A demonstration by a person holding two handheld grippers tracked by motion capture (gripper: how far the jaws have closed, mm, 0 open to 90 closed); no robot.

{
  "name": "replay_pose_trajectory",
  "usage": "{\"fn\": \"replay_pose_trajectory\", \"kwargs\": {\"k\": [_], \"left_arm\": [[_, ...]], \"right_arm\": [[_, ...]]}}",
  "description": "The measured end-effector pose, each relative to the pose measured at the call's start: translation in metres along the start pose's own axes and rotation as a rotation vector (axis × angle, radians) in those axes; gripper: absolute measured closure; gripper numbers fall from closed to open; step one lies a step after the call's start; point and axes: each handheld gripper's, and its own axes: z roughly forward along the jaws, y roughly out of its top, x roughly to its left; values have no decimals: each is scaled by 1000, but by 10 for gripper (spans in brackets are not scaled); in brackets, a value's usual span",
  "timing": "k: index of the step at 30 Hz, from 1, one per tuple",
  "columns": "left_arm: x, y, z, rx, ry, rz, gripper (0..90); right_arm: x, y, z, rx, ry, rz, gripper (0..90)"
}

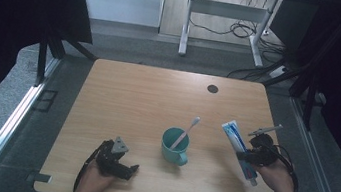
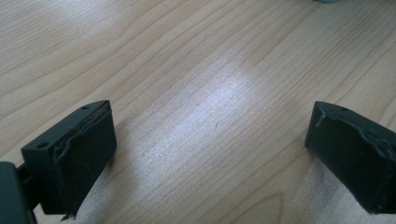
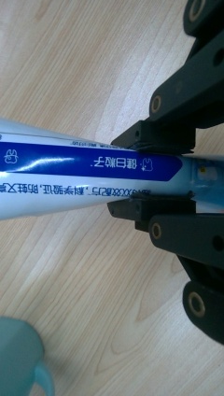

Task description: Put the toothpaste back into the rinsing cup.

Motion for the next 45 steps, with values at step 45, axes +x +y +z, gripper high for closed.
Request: {"fn": "replay_pose_trajectory", "kwargs": {"k": [45], "left_arm": [[0, 0, 0, -1, 1, -1, 19]], "right_arm": [[52, 20, -31, -215, 98, -114, 721]]}}
